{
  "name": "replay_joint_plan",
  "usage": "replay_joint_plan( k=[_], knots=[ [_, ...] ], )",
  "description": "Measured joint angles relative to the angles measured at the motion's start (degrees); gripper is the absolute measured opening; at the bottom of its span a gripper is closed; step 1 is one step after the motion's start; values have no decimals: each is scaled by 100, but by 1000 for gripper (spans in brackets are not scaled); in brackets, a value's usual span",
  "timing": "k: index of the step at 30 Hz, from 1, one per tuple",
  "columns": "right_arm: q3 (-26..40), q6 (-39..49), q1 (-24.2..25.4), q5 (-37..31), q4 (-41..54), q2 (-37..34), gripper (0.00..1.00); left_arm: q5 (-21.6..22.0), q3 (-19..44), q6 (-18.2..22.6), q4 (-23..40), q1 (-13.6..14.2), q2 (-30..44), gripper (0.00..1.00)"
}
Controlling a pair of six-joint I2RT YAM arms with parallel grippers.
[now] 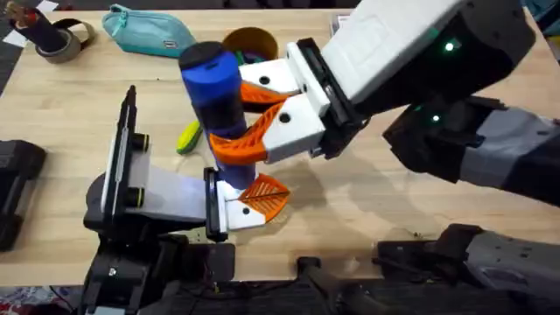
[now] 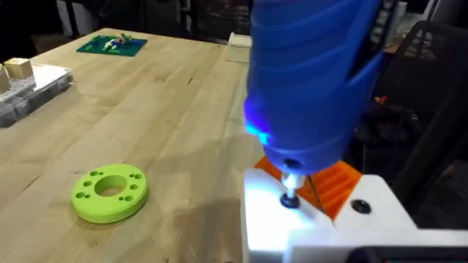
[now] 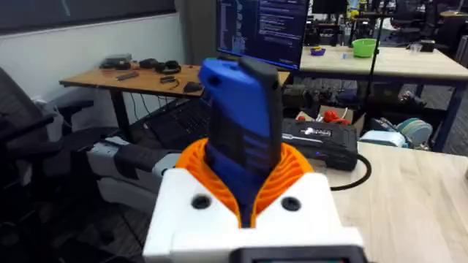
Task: Pick up the gripper from the table and insert it into the empty holder that is missing its gripper. Then pick up a screw, insert it into the mounting hole, and use the screwdriver to tighten it. Finally, clean up the table by picking up the vegetable and placing it into the bucket.
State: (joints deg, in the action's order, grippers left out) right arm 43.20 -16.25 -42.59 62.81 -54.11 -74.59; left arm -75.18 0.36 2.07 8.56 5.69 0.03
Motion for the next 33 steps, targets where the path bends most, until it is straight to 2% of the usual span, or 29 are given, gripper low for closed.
replay_joint_plan(
  k=[33],
  knots=[
    [-70,4,0,-42,-4,0,46,-4,0,0,2,0,0,16]
  ],
)
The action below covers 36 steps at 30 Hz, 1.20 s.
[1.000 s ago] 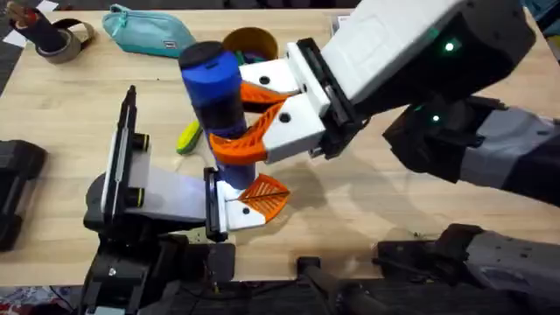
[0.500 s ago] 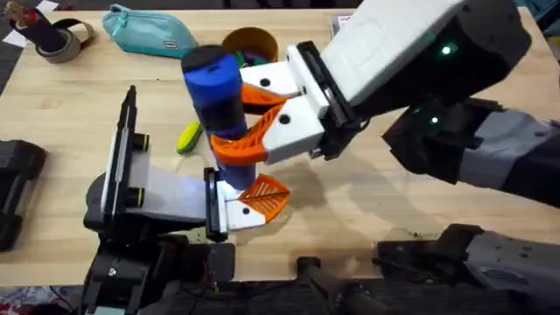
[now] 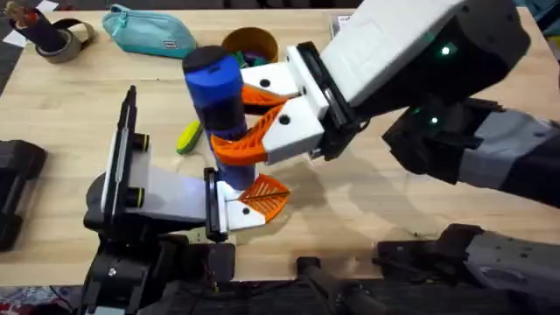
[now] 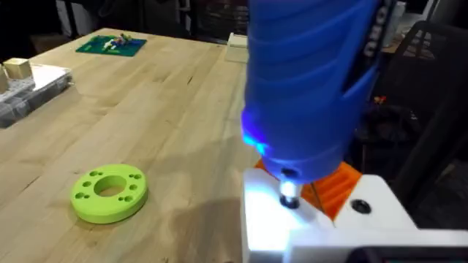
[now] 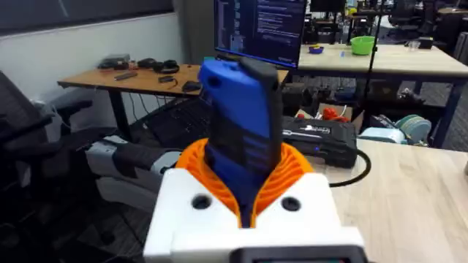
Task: Pick up the gripper from the table and insert it into the empty holder that is missing its gripper. Then pick up a screw, insert it into the mounting hole, and use the screwdriver to tighten it. Finally, clean up the table by picking up the vegetable and placing it into the bucket.
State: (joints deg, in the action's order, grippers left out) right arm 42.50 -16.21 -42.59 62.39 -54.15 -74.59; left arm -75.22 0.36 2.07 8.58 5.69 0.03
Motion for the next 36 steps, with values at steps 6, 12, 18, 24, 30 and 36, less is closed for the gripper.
replay_joint_plan(
  k=[6,12,18,24,30,36],
  knots=[
    [-5,0,0,-26,-11,0,47,0,0,2,0,0,0,16],
    [130,3,81,-15,383,104,45,10,14,-2,-8,0,0,16],
    [983,264,216,265,1745,166,45,113,249,-74,-164,0,0,17],
    [2175,916,180,556,3595,122,44,349,560,-339,-327,-4,0,17],
    [2509,1449,162,350,4413,111,44,343,581,-249,-365,-4,0,17],
    [2509,1449,162,350,4413,111,44,343,581,-249,-365,-4,0,17]
  ],
)
